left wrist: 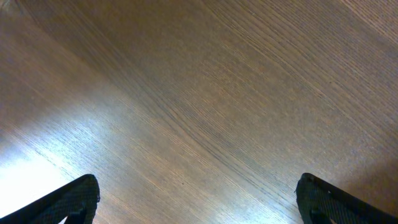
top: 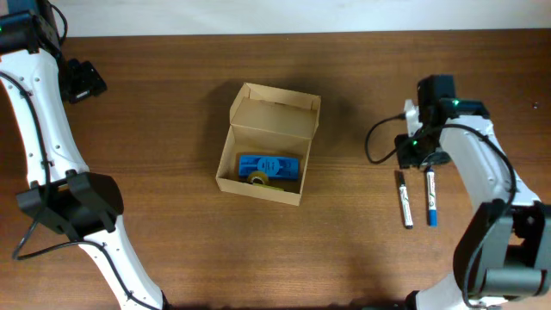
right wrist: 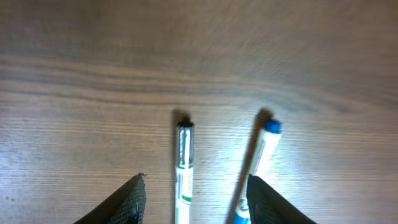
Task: Pack container
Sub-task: 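Lower the right gripper onto the black whiteboard marker and grasp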
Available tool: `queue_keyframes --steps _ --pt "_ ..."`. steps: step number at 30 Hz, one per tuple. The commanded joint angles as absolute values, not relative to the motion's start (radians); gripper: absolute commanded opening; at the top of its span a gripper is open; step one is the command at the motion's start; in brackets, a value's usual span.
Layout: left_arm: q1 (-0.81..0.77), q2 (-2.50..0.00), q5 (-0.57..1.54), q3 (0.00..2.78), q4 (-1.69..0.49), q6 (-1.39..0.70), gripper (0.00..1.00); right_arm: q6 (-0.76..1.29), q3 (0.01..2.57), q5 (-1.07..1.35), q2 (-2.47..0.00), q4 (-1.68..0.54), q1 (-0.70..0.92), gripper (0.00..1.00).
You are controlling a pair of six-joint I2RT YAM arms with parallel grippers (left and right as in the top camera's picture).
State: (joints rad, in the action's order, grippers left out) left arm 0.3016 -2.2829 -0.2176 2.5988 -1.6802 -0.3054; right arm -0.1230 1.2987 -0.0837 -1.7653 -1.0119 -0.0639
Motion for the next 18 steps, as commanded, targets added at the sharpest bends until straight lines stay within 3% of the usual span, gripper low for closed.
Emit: queue_keyframes --steps 1,18 --pt "0.306 -2.259 -0.225 2.592 -1.681 -0.29 1.0 -0.091 1.265 -0.064 -1.787 -1.004 -0.062 0.53" --pt "0.306 -2.259 -0.225 2.592 -1.68 -0.29 1.0 0.017 1.059 -0.117 -1.804 -0.872 -0.068 0.47"
